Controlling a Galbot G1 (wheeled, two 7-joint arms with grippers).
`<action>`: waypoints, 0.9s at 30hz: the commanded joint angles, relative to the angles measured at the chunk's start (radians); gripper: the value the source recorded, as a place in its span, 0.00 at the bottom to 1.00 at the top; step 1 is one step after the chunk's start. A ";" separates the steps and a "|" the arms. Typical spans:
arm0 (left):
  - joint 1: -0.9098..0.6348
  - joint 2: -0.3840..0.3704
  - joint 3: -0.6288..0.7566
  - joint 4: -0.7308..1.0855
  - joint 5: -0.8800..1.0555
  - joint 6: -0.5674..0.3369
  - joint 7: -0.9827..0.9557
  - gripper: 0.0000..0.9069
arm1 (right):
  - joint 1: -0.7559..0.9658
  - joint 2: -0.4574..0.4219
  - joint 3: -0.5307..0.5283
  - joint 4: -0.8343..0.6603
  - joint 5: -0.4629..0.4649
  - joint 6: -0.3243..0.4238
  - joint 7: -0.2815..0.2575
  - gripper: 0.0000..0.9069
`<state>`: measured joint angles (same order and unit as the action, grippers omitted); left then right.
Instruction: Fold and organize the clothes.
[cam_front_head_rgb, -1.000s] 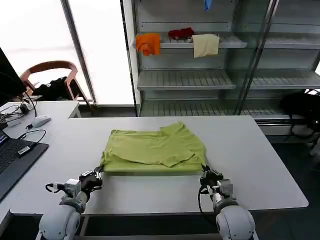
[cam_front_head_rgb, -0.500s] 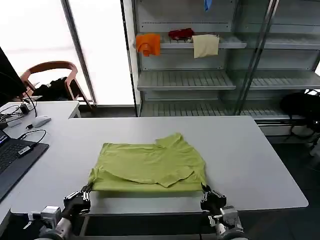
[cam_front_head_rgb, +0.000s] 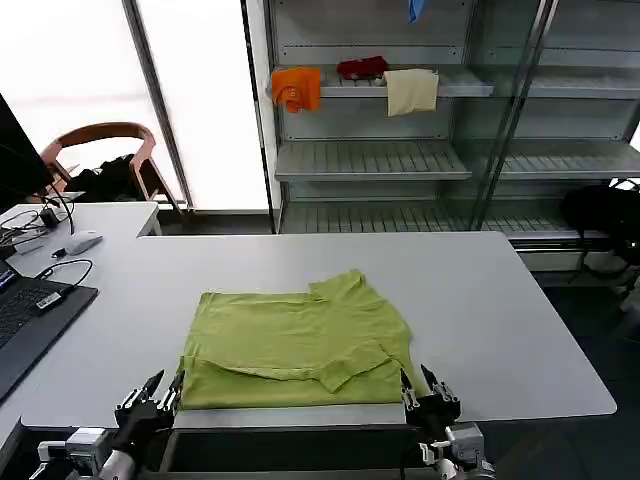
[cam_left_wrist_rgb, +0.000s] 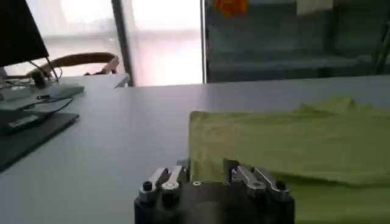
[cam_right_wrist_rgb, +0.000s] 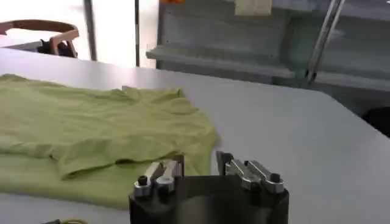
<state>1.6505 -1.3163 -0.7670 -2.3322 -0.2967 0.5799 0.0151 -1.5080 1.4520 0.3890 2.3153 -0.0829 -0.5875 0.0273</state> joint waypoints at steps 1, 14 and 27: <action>-0.171 0.015 -0.010 0.005 -0.003 0.000 0.018 1.00 | 0.135 0.009 0.001 -0.006 -0.028 0.001 0.003 1.00; -0.678 0.219 0.187 0.580 -0.048 0.003 0.125 1.00 | 0.729 0.012 -0.104 -0.612 0.149 -0.012 -0.005 1.00; -0.786 0.232 0.238 0.798 0.019 0.001 0.172 1.00 | 0.824 0.079 -0.108 -0.884 0.164 -0.007 -0.001 1.00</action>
<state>0.9797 -1.1207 -0.5639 -1.6969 -0.3032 0.5819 0.1650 -0.7909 1.5169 0.2981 1.5859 0.0597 -0.5936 0.0227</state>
